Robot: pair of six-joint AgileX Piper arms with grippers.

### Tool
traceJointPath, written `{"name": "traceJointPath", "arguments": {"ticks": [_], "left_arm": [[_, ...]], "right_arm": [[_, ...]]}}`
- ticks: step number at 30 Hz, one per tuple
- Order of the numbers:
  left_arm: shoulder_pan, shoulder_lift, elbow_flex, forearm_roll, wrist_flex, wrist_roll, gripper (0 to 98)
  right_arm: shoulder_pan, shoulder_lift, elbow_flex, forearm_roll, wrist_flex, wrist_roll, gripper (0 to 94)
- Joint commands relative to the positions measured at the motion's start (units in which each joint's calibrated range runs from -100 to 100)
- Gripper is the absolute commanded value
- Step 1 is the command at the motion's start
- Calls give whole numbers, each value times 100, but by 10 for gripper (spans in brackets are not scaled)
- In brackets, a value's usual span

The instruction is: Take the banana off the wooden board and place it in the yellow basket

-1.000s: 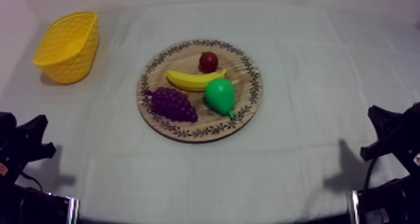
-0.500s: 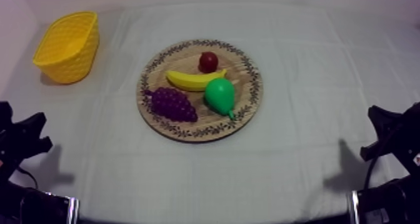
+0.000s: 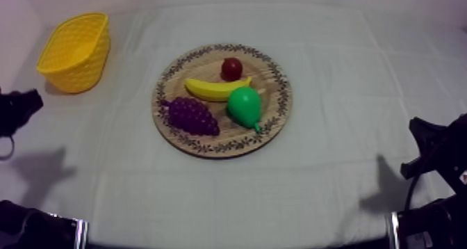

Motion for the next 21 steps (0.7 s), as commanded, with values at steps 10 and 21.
{"name": "traceJointPath", "arguments": {"ticks": [10,21], "left_arm": [[-55,2925,-2909,-55,1644,407,1],[184,4197,-3954,136,2368,404,1]], "right_arm": [[-1,-1,4,0,-2,0,4],[-1,-1,4,0,-2,-1,4]]}}
